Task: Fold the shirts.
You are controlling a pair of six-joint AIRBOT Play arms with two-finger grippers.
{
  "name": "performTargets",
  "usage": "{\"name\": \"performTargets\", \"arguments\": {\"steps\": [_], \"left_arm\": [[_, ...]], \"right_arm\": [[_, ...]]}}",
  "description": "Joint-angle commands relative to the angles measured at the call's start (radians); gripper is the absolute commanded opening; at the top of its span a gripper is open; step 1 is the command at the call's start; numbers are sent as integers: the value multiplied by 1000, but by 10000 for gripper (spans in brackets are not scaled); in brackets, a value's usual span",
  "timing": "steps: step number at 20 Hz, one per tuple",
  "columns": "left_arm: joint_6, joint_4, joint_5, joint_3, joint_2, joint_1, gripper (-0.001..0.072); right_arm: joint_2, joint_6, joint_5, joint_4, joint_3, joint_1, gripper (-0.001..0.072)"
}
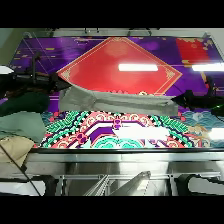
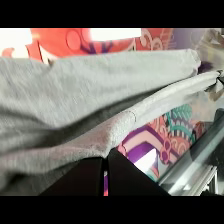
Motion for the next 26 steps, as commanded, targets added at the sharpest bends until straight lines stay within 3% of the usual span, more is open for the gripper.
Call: {"name": "performTargets", "arguments": {"steps": [1,2,3,4,6,8,9,10,11,12,13,14,19,20,21,22,24,26], "left_arm": [[-40,-2,-37,181,-220,-14,13],[-59,3,-68,214,-270,-13,15],[-77,3,-110,249,-318,-13,74],[-103,2,-152,287,-354,-6,322],[-148,-5,-235,384,-409,18,690],[-182,-5,-269,456,-418,43,707],[-198,-5,-287,491,-418,55,707],[-214,-6,-308,522,-418,64,706],[-234,-5,-331,555,-418,69,655],[-239,-6,-346,581,-418,69,516],[-240,-7,-365,605,-418,67,207],[-238,-7,-386,626,-418,60,-6],[-236,-5,-378,640,-399,-33,-6],[-222,-4,-362,609,-387,-65,-6],[-203,-4,-343,576,-375,-101,-6],[-190,-3,-322,539,-364,-143,-7],[-169,5,-261,479,-355,-245,-6],[-161,4,-117,420,-356,-360,-6]], "right_arm": [[-129,-23,-87,4,96,36,18],[-147,-48,-93,3,105,39,56],[-150,-73,-93,2,108,37,204],[-138,-106,-74,-3,119,23,374],[-109,-114,-15,-77,183,-16,400],[-100,-24,-12,-218,247,-45,651],[-108,56,-11,-301,259,-49,651],[-125,118,-5,-359,259,-48,651],[-150,143,21,-371,259,-44,651],[-180,142,61,-355,259,-39,650],[-207,142,90,-335,259,-31,649],[-233,142,106,-308,259,-14,648],[-318,134,119,-188,260,108,638],[-327,134,111,-169,260,129,464],[-329,134,100,-167,262,138,174],[-329,134,95,-165,270,141,19],[-326,134,150,-165,301,132,16],[-306,134,248,-165,338,121,16]]}}
